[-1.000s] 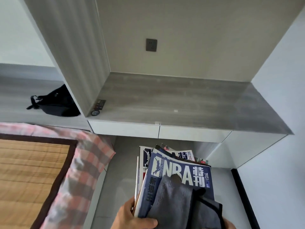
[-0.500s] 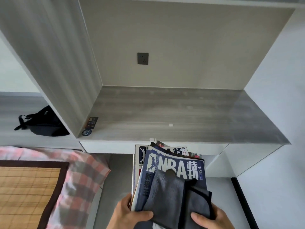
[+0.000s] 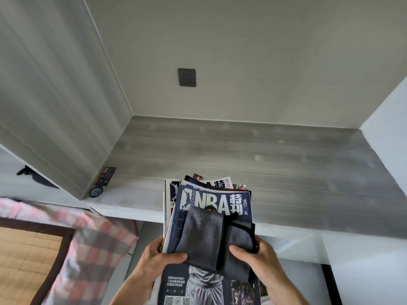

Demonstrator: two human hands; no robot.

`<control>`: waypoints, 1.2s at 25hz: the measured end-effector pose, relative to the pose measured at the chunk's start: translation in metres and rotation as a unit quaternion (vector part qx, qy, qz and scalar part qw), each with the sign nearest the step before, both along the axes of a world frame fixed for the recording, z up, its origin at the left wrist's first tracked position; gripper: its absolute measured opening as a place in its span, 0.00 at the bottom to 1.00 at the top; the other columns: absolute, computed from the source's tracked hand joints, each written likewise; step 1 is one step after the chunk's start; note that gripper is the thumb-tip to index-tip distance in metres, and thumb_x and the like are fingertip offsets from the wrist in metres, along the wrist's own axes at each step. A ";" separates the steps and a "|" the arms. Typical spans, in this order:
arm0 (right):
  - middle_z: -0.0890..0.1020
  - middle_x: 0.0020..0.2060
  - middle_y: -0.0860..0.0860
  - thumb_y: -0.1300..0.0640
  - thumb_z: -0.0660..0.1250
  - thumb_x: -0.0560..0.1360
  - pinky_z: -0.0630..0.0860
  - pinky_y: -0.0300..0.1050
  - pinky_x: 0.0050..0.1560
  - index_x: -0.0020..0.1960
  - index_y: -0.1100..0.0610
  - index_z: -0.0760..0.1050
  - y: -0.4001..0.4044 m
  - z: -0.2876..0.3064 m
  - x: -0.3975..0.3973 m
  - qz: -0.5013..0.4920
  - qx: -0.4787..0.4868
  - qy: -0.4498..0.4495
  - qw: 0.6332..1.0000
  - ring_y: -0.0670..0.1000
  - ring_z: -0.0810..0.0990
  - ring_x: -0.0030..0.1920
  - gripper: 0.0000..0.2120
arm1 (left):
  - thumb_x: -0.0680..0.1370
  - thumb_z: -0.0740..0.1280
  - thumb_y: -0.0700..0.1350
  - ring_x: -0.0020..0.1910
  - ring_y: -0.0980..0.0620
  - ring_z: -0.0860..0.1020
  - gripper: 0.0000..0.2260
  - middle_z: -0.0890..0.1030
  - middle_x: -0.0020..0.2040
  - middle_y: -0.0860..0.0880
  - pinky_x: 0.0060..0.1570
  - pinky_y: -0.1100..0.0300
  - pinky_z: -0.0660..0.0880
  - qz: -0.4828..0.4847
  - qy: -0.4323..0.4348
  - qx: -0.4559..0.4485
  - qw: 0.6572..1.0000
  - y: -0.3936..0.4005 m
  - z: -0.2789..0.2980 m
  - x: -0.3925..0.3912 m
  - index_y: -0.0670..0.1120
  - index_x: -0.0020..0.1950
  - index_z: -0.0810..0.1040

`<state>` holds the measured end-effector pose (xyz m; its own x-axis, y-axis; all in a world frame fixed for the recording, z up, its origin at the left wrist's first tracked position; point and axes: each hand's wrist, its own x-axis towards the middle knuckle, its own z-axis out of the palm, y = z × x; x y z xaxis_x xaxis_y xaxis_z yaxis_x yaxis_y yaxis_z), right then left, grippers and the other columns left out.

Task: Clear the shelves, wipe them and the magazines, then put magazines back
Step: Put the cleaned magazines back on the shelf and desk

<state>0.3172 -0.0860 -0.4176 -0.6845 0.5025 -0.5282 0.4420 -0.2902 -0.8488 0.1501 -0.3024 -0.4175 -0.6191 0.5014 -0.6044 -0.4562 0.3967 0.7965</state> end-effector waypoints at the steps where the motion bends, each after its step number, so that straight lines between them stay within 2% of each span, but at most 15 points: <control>1: 0.87 0.42 0.51 0.62 0.80 0.67 0.81 0.41 0.39 0.52 0.58 0.81 0.010 -0.003 -0.012 0.003 -0.006 -0.008 1.000 0.50 0.87 0.43 0.15 | 0.41 0.85 0.46 0.38 0.38 0.83 0.44 0.84 0.45 0.35 0.36 0.54 0.80 0.005 -0.004 -0.005 1.000 0.011 -0.002 -0.010 0.34 0.54 0.79; 3: 0.87 0.42 0.52 0.63 0.80 0.67 0.81 0.42 0.39 0.53 0.58 0.80 0.029 -0.019 -0.034 -0.004 -0.009 -0.023 1.000 0.50 0.87 0.42 0.17 | 0.38 0.85 0.50 0.39 0.38 0.84 0.47 0.85 0.44 0.37 0.38 0.53 0.80 0.011 -0.012 -0.020 1.000 0.033 -0.012 -0.034 0.37 0.54 0.78; 5: 0.87 0.43 0.51 0.63 0.79 0.68 0.82 0.44 0.40 0.54 0.56 0.78 0.050 -0.038 -0.057 -0.030 -0.005 -0.042 0.999 0.50 0.86 0.42 0.18 | 0.42 0.84 0.44 0.36 0.41 0.84 0.41 0.86 0.42 0.39 0.35 0.55 0.80 0.008 -0.015 -0.038 0.999 0.057 -0.020 -0.057 0.38 0.53 0.78; 7: 0.86 0.45 0.51 0.62 0.78 0.69 0.81 0.43 0.40 0.54 0.54 0.77 0.069 -0.059 -0.080 -0.048 0.007 -0.055 0.997 0.49 0.86 0.43 0.17 | 0.50 0.81 0.36 0.35 0.42 0.84 0.32 0.85 0.41 0.38 0.34 0.55 0.81 0.015 -0.031 -0.047 0.998 0.081 -0.033 -0.080 0.37 0.53 0.78; 9: 0.86 0.45 0.49 0.62 0.77 0.69 0.81 0.43 0.42 0.54 0.52 0.77 0.087 -0.082 -0.105 -0.070 0.022 -0.067 0.995 0.48 0.85 0.44 0.17 | 0.56 0.80 0.32 0.43 0.37 0.84 0.31 0.85 0.46 0.36 0.46 0.48 0.82 0.014 -0.051 -0.076 0.996 0.105 -0.058 -0.109 0.37 0.58 0.76; 11: 0.86 0.45 0.49 0.63 0.78 0.69 0.82 0.46 0.47 0.55 0.54 0.77 0.101 -0.108 -0.130 -0.084 0.032 -0.079 0.993 0.49 0.85 0.45 0.18 | 0.58 0.81 0.36 0.50 0.35 0.83 0.35 0.84 0.53 0.36 0.56 0.42 0.78 0.011 -0.061 -0.094 0.994 0.123 -0.084 -0.135 0.39 0.63 0.73; 13: 0.85 0.46 0.49 0.64 0.77 0.69 0.82 0.49 0.50 0.54 0.54 0.77 0.112 -0.132 -0.147 -0.095 0.035 -0.087 0.991 0.50 0.85 0.46 0.17 | 0.53 0.85 0.41 0.50 0.38 0.84 0.44 0.83 0.55 0.39 0.55 0.43 0.79 0.007 -0.061 -0.120 0.991 0.136 -0.112 -0.155 0.41 0.66 0.72; 14: 0.85 0.46 0.50 0.64 0.77 0.69 0.82 0.51 0.52 0.53 0.53 0.77 0.114 -0.142 -0.152 -0.098 0.040 -0.092 0.990 0.50 0.85 0.47 0.16 | 0.54 0.85 0.41 0.48 0.40 0.84 0.42 0.83 0.54 0.40 0.52 0.46 0.80 0.001 -0.059 -0.132 0.989 0.142 -0.119 -0.160 0.42 0.65 0.73; 16: 0.85 0.46 0.51 0.64 0.76 0.70 0.81 0.53 0.54 0.51 0.52 0.77 0.118 -0.160 -0.165 -0.107 0.050 -0.106 0.987 0.52 0.84 0.49 0.14 | 0.61 0.82 0.37 0.46 0.42 0.84 0.30 0.85 0.51 0.41 0.45 0.52 0.80 -0.010 -0.048 -0.163 0.985 0.155 -0.126 -0.171 0.43 0.61 0.76; 18: 0.85 0.46 0.51 0.61 0.77 0.70 0.81 0.54 0.54 0.50 0.51 0.77 0.121 -0.174 -0.171 -0.124 0.042 -0.117 0.984 0.52 0.84 0.49 0.13 | 0.65 0.79 0.36 0.45 0.44 0.84 0.24 0.85 0.49 0.43 0.45 0.53 0.79 -0.041 -0.046 -0.195 0.979 0.163 -0.130 -0.179 0.43 0.58 0.76; 20: 0.84 0.45 0.49 0.54 0.77 0.70 0.80 0.52 0.52 0.50 0.52 0.76 0.125 -0.183 -0.172 -0.105 0.052 -0.147 0.982 0.51 0.84 0.48 0.12 | 0.66 0.80 0.41 0.48 0.46 0.83 0.23 0.84 0.50 0.44 0.50 0.51 0.79 -0.069 -0.013 -0.238 0.969 0.166 -0.136 -0.185 0.42 0.57 0.76; 23: 0.82 0.44 0.49 0.43 0.71 0.72 0.78 0.50 0.48 0.51 0.50 0.74 0.122 -0.181 -0.155 -0.082 0.152 -0.210 0.962 0.52 0.82 0.46 0.15 | 0.65 0.81 0.51 0.58 0.44 0.75 0.34 0.76 0.59 0.45 0.59 0.48 0.75 -0.059 0.124 -0.315 0.939 0.157 -0.133 -0.172 0.46 0.66 0.70; 25: 0.80 0.49 0.47 0.46 0.70 0.75 0.78 0.52 0.52 0.55 0.49 0.73 0.109 -0.169 -0.128 -0.131 0.204 -0.192 0.951 0.52 0.80 0.49 0.13 | 0.67 0.79 0.49 0.62 0.42 0.71 0.33 0.73 0.63 0.43 0.61 0.47 0.71 -0.020 0.230 -0.272 0.934 0.142 -0.121 -0.147 0.48 0.69 0.69; 27: 0.77 0.53 0.48 0.53 0.70 0.77 0.75 0.50 0.55 0.59 0.53 0.73 0.091 -0.157 -0.092 -0.140 0.251 -0.173 0.942 0.52 0.77 0.52 0.12 | 0.70 0.74 0.49 0.62 0.44 0.72 0.27 0.74 0.63 0.45 0.60 0.48 0.70 0.017 0.299 -0.194 0.934 0.119 -0.109 -0.114 0.48 0.68 0.72; 30: 0.78 0.55 0.51 0.60 0.70 0.76 0.71 0.48 0.51 0.59 0.55 0.75 0.062 -0.154 -0.034 -0.157 0.232 -0.169 0.945 0.55 0.79 0.53 0.12 | 0.68 0.66 0.59 0.56 0.50 0.76 0.26 0.77 0.58 0.55 0.54 0.49 0.73 0.019 0.322 -0.133 0.937 0.080 -0.098 -0.050 0.57 0.65 0.72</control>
